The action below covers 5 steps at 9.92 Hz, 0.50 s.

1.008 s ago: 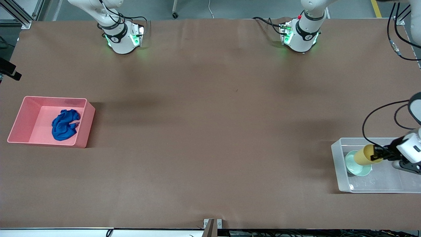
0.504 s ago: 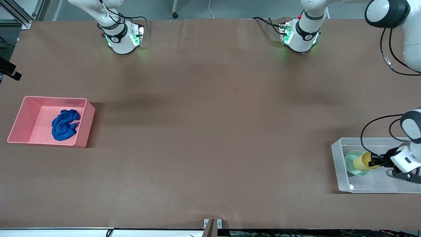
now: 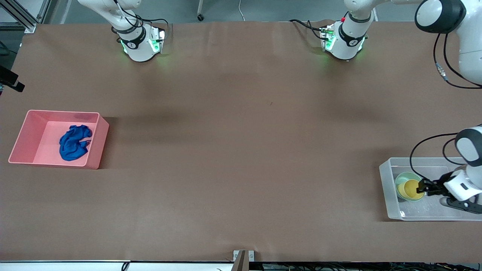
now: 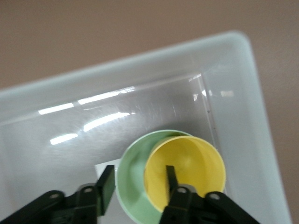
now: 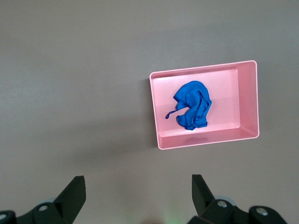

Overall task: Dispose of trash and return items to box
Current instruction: 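Lower the cup into the green bowl and open the left gripper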

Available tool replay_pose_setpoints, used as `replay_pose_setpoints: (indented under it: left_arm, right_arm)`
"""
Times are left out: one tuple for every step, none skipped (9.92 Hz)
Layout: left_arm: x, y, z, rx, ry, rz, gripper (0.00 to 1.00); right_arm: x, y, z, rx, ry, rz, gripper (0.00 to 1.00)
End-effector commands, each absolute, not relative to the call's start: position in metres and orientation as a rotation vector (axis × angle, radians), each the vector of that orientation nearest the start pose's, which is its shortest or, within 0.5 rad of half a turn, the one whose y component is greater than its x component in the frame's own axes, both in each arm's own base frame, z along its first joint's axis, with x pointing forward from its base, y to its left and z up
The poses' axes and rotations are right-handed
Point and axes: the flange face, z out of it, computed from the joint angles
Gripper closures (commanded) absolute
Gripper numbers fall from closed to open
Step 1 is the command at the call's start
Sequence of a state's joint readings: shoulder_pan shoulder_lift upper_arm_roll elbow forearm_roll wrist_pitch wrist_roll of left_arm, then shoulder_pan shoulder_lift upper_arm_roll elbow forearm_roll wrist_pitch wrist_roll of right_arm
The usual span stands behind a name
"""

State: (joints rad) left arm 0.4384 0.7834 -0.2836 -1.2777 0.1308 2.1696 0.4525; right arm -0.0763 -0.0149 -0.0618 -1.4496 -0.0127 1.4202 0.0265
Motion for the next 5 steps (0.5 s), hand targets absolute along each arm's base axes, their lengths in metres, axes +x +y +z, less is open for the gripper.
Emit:
replay_pose_setpoints:
  left_arm:
    - [0.714,0.14,0.396,-3.068,0.49,-0.2,0.0]
    - [0.698,0.125,0.433,-3.058,0.483,-0.158,0.0]
    - [0.677,0.109,0.466,-3.047,0.48,-0.137,0.0]
    - [0.651,0.078,0.497,-3.021,0.461,-0.145,0.0]
    - [0.625,0.057,0.518,-3.006,0.401,-0.157,0.0]
  right_arm:
    - [0.526,-0.076,0.679,-3.142,0.252,0.025,0.0]
    - [0.526,-0.076,0.679,-3.142,0.252,0.025,0.0]
    - [0.526,-0.076,0.679,-3.142,0.252,0.025,0.0]
    - [0.526,-0.076,0.679,-3.142,0.252,0.025,0.0]
    - [0.526,-0.076,0.679,-3.142,0.252,0.025,0.0]
